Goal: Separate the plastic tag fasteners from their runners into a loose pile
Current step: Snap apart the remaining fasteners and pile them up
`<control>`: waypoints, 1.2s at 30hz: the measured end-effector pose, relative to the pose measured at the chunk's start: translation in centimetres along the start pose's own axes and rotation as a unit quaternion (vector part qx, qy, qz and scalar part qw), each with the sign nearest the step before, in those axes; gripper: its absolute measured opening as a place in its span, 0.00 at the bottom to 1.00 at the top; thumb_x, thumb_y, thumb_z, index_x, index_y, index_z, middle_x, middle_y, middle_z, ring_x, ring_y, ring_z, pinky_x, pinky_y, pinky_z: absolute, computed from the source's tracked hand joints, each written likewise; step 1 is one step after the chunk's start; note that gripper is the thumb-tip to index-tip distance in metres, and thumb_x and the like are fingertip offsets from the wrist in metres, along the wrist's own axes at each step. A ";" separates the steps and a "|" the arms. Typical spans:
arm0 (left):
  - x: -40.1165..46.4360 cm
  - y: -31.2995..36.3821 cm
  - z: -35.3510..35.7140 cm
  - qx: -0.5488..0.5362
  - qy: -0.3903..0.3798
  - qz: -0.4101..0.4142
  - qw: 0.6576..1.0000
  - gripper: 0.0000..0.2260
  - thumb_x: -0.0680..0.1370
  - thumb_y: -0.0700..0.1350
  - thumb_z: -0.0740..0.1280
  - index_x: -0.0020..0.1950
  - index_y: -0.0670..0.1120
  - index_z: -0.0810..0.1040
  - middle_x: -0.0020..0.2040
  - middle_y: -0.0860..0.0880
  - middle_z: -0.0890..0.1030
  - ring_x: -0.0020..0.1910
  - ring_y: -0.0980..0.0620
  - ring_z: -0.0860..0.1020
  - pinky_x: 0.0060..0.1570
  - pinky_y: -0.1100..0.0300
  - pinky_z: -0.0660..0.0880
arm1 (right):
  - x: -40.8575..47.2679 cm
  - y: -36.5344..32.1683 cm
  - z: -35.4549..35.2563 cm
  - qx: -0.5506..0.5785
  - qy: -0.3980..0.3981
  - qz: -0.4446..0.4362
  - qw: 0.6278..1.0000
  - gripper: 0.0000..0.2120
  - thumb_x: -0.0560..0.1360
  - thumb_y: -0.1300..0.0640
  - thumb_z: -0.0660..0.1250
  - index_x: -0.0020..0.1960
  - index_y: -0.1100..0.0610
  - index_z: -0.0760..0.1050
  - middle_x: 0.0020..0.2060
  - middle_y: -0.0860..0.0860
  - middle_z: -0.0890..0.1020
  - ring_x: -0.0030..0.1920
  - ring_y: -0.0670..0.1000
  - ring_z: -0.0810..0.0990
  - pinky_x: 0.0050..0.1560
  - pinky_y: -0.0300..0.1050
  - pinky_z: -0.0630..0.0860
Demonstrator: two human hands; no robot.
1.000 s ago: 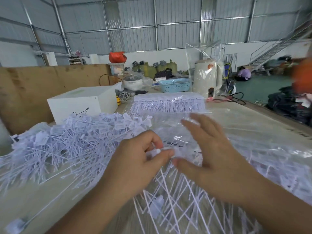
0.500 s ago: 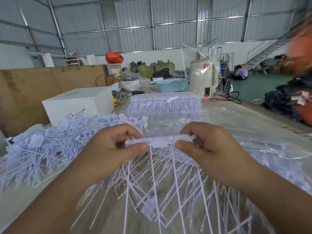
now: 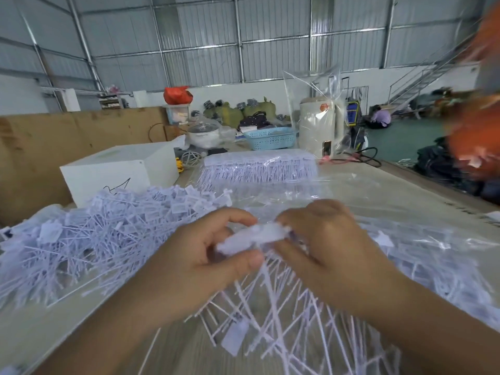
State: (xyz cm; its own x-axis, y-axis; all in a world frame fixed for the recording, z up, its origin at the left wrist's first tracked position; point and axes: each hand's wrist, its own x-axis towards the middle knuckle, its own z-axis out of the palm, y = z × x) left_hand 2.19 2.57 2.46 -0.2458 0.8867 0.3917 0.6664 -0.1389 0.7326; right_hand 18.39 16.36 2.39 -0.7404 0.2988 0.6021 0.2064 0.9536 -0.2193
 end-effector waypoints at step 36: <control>0.0 0.7 0.3 -0.215 -0.070 0.020 0.974 0.09 0.66 0.46 0.75 0.31 0.51 0.75 0.30 0.46 0.71 0.30 0.52 0.70 0.35 0.62 0.68 | -0.4 0.1 1.1 0.309 -0.083 -0.014 0.947 0.16 0.77 0.45 0.60 0.44 0.57 0.76 0.37 0.50 0.72 0.39 0.44 0.71 0.40 0.36 0.66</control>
State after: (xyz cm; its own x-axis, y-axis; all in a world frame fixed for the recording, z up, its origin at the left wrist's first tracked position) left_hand 2.88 2.59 2.77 -0.1075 0.9241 0.3668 0.3094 -0.3195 0.8956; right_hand 18.00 16.26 1.35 -0.8407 0.2146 0.4971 -0.1911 0.7415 -0.6432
